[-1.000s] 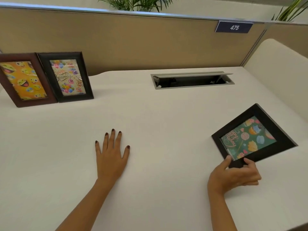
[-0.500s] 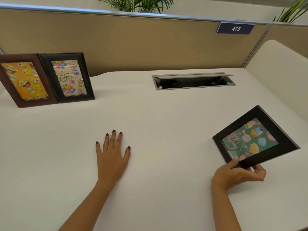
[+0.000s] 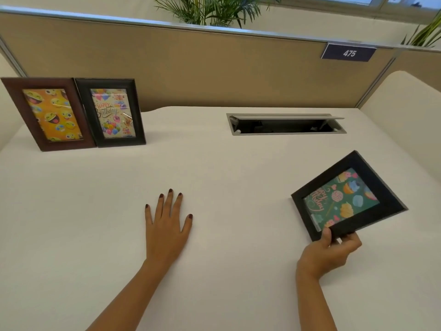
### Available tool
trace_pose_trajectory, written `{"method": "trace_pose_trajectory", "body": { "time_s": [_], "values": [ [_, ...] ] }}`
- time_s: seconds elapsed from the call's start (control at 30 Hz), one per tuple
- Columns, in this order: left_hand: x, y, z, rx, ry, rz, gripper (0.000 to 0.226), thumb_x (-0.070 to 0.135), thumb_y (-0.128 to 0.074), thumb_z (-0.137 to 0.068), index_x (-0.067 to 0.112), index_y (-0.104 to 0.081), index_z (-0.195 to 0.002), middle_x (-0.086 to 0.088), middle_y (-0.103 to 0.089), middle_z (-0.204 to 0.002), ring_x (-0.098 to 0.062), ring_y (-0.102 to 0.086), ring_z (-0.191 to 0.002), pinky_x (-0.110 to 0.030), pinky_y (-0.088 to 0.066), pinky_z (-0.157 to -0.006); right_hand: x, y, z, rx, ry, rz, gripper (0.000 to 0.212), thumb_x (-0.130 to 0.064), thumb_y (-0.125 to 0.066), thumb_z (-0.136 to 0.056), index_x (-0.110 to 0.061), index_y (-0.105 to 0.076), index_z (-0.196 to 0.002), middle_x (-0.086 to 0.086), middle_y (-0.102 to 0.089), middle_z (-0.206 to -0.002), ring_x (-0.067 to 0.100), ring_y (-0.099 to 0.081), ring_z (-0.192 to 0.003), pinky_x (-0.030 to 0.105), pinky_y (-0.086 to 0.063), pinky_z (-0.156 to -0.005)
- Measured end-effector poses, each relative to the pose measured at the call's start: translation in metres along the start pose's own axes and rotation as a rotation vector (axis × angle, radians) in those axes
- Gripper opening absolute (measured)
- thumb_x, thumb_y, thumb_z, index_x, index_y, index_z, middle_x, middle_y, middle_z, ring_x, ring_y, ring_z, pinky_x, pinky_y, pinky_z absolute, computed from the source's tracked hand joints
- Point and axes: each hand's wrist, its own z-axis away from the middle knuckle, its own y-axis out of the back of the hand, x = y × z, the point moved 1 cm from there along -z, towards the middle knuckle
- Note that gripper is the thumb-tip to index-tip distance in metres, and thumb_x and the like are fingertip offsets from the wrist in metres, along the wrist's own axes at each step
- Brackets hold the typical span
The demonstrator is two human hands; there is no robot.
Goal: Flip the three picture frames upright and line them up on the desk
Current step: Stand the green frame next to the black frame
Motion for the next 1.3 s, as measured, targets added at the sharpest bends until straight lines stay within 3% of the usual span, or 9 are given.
{"method": "trace_pose_trajectory", "body": {
  "time_s": [0.2, 0.4, 0.63, 0.77, 0.83, 1.0, 1.1, 1.3],
  "values": [
    [-0.004, 0.008, -0.006, 0.006, 0.043, 0.079, 0.069, 0.053, -0.027, -0.086, 0.029, -0.015, -0.150, 0.001, -0.013, -0.160, -0.024, -0.019, -0.145, -0.053, -0.013, -0.115, -0.017, -0.042, 0.026, -0.242, 0.010, -0.044, 0.035, -0.002, -0.056, -0.091, -0.009, -0.046, -0.124, 0.004, -0.058, -0.121, 0.010, -0.054, -0.104, 0.009, -0.043, -0.075],
    [-0.040, 0.022, -0.034, 0.059, 0.145, 0.047, 0.073, 0.054, -0.027, -0.086, 0.022, -0.016, -0.151, -0.002, -0.012, -0.160, -0.027, -0.018, -0.145, -0.058, -0.013, -0.113, -0.045, -0.097, 0.050, -0.440, 0.020, -0.098, 0.032, -0.001, -0.055, -0.092, -0.010, -0.047, -0.121, -0.004, -0.058, -0.109, -0.005, -0.062, -0.086, 0.015, -0.047, -0.072],
    [-0.077, 0.022, -0.065, 0.020, 0.226, -0.019, 0.073, 0.056, -0.022, -0.086, 0.018, -0.027, -0.148, -0.007, -0.019, -0.159, -0.031, -0.022, -0.144, -0.061, -0.016, -0.111, -0.061, -0.169, 0.075, -0.665, 0.026, -0.148, 0.032, 0.000, -0.056, -0.091, -0.010, -0.049, -0.121, -0.002, -0.059, -0.107, -0.018, -0.060, -0.085, 0.003, -0.047, -0.062],
    [-0.084, 0.018, -0.066, 0.020, 0.218, -0.067, 0.069, 0.053, -0.020, -0.089, 0.015, -0.035, -0.145, -0.011, -0.031, -0.154, -0.031, -0.029, -0.141, -0.058, -0.020, -0.113, -0.063, -0.211, 0.092, -0.781, 0.014, -0.169, 0.028, -0.001, -0.057, -0.091, -0.016, -0.051, -0.115, -0.008, -0.060, -0.102, -0.014, -0.061, -0.088, 0.008, -0.052, -0.066],
    [-0.083, 0.017, -0.064, 0.027, 0.211, -0.091, 0.067, 0.051, -0.022, -0.090, 0.016, -0.036, -0.145, -0.011, -0.033, -0.153, -0.032, -0.032, -0.140, -0.056, -0.020, -0.113, -0.063, -0.231, 0.099, -0.829, -0.007, -0.172, 0.028, -0.002, -0.057, -0.091, -0.018, -0.052, -0.114, -0.008, -0.062, -0.103, -0.004, -0.064, -0.091, 0.013, -0.054, -0.072],
    [-0.084, 0.016, -0.064, 0.037, 0.214, -0.100, 0.064, 0.050, -0.024, -0.091, 0.017, -0.035, -0.145, -0.009, -0.031, -0.154, -0.030, -0.030, -0.141, -0.055, -0.019, -0.114, -0.056, -0.284, 0.111, -0.942, -0.057, -0.157, 0.034, -0.003, -0.057, -0.091, -0.014, -0.052, -0.123, 0.011, -0.064, -0.122, 0.022, -0.061, -0.114, 0.035, -0.057, -0.089],
    [-0.085, 0.015, -0.065, 0.028, 0.234, -0.095, 0.064, 0.050, -0.024, -0.092, 0.019, -0.031, -0.147, -0.007, -0.027, -0.156, -0.028, -0.026, -0.143, -0.054, -0.018, -0.115, -0.051, -0.311, 0.115, -1.026, -0.118, -0.149, 0.036, -0.004, -0.056, -0.090, -0.017, -0.052, -0.123, 0.014, -0.063, -0.123, 0.026, -0.060, -0.117, 0.045, -0.055, -0.094],
    [-0.085, 0.015, -0.064, 0.021, 0.243, -0.080, 0.064, 0.051, -0.023, -0.093, 0.021, -0.026, -0.149, -0.005, -0.023, -0.158, -0.025, -0.022, -0.145, -0.052, -0.015, -0.117, -0.053, -0.342, 0.117, -1.109, -0.104, -0.151, 0.035, -0.003, -0.054, -0.093, -0.013, -0.050, -0.126, 0.014, -0.062, -0.125, 0.025, -0.059, -0.118, 0.046, -0.054, -0.095]
  ]
}}
